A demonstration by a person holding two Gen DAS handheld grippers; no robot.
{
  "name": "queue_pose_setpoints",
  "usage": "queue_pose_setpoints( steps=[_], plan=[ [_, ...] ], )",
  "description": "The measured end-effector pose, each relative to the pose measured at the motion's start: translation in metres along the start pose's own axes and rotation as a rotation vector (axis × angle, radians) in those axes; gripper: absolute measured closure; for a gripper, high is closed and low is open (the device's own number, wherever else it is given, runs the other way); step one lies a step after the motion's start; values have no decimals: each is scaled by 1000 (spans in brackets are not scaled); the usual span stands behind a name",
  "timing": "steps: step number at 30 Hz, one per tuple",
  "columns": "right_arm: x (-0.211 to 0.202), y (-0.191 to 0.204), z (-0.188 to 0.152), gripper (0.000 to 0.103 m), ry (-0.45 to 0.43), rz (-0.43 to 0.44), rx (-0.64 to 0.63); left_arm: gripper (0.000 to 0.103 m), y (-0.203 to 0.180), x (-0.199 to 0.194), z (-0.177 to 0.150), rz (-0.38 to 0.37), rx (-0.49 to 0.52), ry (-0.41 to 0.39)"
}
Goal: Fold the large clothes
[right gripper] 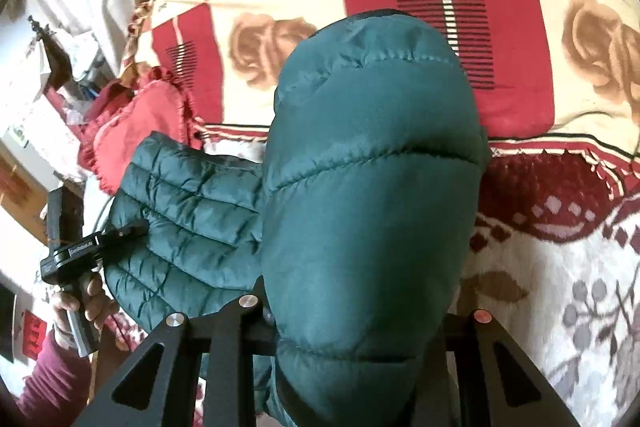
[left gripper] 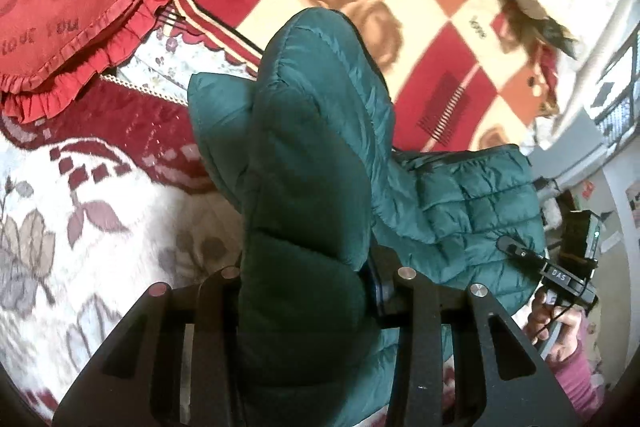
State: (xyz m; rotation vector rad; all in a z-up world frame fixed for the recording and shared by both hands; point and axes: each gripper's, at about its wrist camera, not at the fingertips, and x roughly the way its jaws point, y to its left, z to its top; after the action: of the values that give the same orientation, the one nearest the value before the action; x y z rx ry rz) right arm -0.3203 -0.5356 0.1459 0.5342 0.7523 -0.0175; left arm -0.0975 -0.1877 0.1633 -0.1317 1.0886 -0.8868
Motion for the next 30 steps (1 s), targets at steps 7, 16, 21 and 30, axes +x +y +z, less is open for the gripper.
queue_pose_setpoints(
  steps=[7,16,21,30],
  plan=[
    [-44,26,-41,73,31,48,-23,67,-17,-43,-47,-56,50,6],
    [-13,-26,-83,48,94,-144,100,56,39,-10,-103,90,-68,56],
    [-18,-28,-83,34,91,-230,81,38,45,-12,-107,153,-81,51],
    [-74,21,-72,32,-76,-461,-74,38,-7,-56,-108,341,71,-73]
  ],
)
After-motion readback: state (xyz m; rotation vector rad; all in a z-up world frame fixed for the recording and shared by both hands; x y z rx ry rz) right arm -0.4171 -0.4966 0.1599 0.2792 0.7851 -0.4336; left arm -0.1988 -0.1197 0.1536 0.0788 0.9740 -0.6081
